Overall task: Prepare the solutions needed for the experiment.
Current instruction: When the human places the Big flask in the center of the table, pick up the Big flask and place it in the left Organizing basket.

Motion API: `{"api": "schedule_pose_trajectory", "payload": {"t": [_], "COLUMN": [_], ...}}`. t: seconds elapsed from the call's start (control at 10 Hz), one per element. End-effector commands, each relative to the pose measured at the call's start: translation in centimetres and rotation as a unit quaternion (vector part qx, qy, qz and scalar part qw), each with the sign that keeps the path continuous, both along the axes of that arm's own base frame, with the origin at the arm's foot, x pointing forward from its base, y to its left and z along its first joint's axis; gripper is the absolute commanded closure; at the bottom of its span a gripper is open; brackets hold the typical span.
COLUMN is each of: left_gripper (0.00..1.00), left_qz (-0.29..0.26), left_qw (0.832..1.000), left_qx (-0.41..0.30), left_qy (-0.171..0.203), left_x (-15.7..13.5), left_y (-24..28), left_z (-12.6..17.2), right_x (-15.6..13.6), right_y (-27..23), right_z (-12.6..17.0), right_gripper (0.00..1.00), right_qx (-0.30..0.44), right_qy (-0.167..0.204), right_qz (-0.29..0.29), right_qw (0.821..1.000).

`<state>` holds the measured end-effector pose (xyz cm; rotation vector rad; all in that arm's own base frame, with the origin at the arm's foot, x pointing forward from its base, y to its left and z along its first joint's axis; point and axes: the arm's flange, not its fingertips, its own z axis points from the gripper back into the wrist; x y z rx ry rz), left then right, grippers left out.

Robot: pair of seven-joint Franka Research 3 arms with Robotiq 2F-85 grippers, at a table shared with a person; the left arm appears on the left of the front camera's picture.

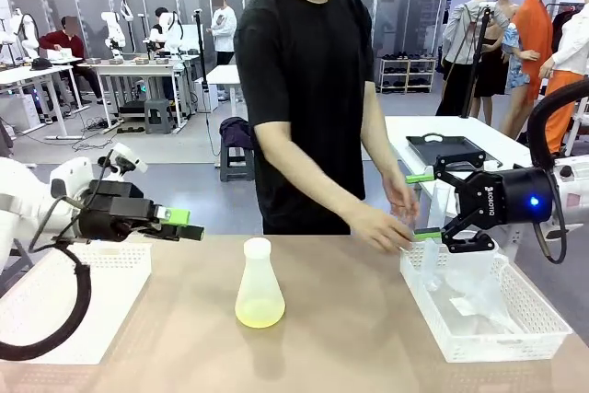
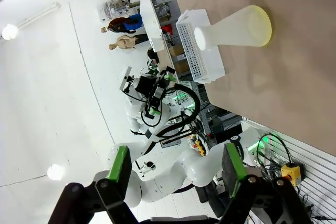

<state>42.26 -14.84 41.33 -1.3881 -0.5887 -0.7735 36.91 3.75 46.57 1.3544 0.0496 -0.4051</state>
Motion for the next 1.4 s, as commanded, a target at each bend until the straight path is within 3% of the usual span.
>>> {"api": "schedule_pose_trajectory", "payload": {"t": [0.0, 0.2, 0.4, 0.5, 0.6, 0.7, 1.1, 1.3], "left_gripper": [0.00, 0.00, 0.00, 0.00, 0.00, 0.00, 0.00, 0.00], "left_qz": [-0.011, -0.023, -0.044, -0.057, -0.046, -0.046, -0.046, -0.111], "left_qw": [0.993, 0.976, 0.957, 0.959, 0.968, 0.962, 0.963, 0.928], "left_qx": [0.048, 0.094, 0.096, 0.084, 0.103, 0.090, 0.091, 0.084], "left_qy": [-0.103, -0.195, -0.270, -0.265, -0.223, -0.253, -0.251, -0.344], "left_x": [2.6, 4.2, 5.8, 5.9, 5.8, 5.3, 5.5, 8.6], "left_y": [-1.3, -1.1, -0.7, -0.5, 0.2, -0.4, -0.1, 0.3], "left_z": [-0.8, -0.7, -1.6, -1.7, -1.6, -1.1, -1.6, -2.7], "right_x": [-0.1, -0.1, -0.1, -0.1, -0.1, -0.1, -0.1, -0.1], "right_y": [0.2, 0.2, 0.2, 0.2, 0.2, 0.2, 0.2, 0.2], "right_z": [0.2, 0.2, 0.2, 0.2, 0.2, 0.2, 0.2, 0.2], "right_gripper": [0.13, 0.13, 0.13, 0.13, 0.13, 0.13, 0.13, 0.13], "right_qx": [0.005, 0.005, 0.005, 0.005, 0.005, 0.005, 0.005, 0.005], "right_qy": [0.000, 0.000, 0.000, 0.000, 0.000, 0.000, 0.000, 0.000], "right_qz": [-0.004, -0.004, -0.004, -0.004, -0.004, -0.004, -0.004, -0.004], "right_qw": [1.000, 1.000, 1.000, 1.000, 1.000, 1.000, 1.000, 1.000]}}
